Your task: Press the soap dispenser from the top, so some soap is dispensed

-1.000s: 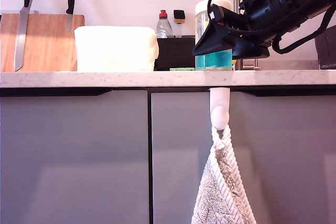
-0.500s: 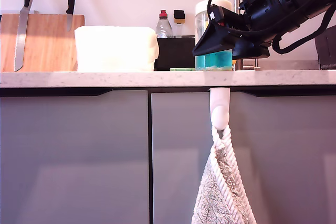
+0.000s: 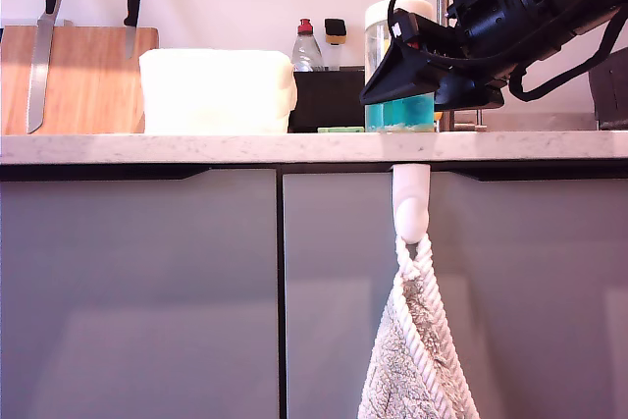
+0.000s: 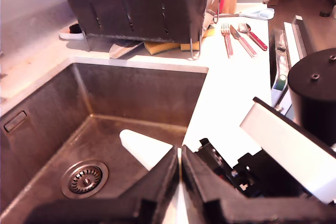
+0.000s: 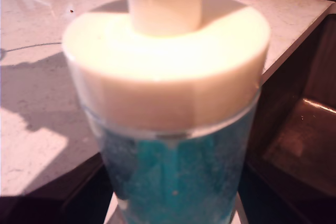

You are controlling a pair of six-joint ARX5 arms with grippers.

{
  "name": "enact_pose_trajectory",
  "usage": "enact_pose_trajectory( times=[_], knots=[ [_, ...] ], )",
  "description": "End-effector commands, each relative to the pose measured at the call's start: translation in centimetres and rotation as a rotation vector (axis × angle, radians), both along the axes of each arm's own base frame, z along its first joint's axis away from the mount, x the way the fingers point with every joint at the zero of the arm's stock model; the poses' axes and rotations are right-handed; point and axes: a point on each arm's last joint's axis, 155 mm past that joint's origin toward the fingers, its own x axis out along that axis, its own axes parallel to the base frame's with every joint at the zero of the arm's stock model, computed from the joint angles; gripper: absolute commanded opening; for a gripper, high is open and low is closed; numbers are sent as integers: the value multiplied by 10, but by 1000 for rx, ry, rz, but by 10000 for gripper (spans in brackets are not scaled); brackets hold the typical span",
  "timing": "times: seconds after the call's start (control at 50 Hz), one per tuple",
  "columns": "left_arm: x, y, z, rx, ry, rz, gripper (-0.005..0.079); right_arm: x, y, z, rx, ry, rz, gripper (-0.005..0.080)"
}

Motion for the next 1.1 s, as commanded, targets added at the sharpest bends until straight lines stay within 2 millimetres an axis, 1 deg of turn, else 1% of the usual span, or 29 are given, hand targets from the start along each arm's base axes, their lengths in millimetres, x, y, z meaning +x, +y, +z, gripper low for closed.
enact_pose_trajectory(
  times=[0.0, 0.16, 0.34, 0.54, 0.74, 0.8, 0.9, 1.08],
  knots=[
    [3, -5, -94, 150, 174, -1, -23, -2, 4, -2, 1, 9, 10, 385],
    [3, -5, -101, 161, 188, -4, -23, -2, 2, -8, -29, 11, 10, 385],
    [-2, -2, -110, 189, 223, -5, -23, -2, 0, -12, -52, 18, 1, 385],
    [-7, 2, -119, 227, 239, -16, -23, -2, -1, -13, -56, 16, 1, 385],
    [-9, 4, -121, 235, 249, -17, -23, -2, -1, -13, -56, 16, 1, 385],
    [-7, 3, -119, 229, 241, -17, -23, -2, -1, -13, -56, 16, 0, 385],
    [-4, -1, -111, 200, 208, -19, -23, -2, -1, -13, -57, 16, 0, 385],
    [0, -8, -86, 144, 151, -37, -23, -2, -1, -13, -57, 16, -1, 385]
  ],
)
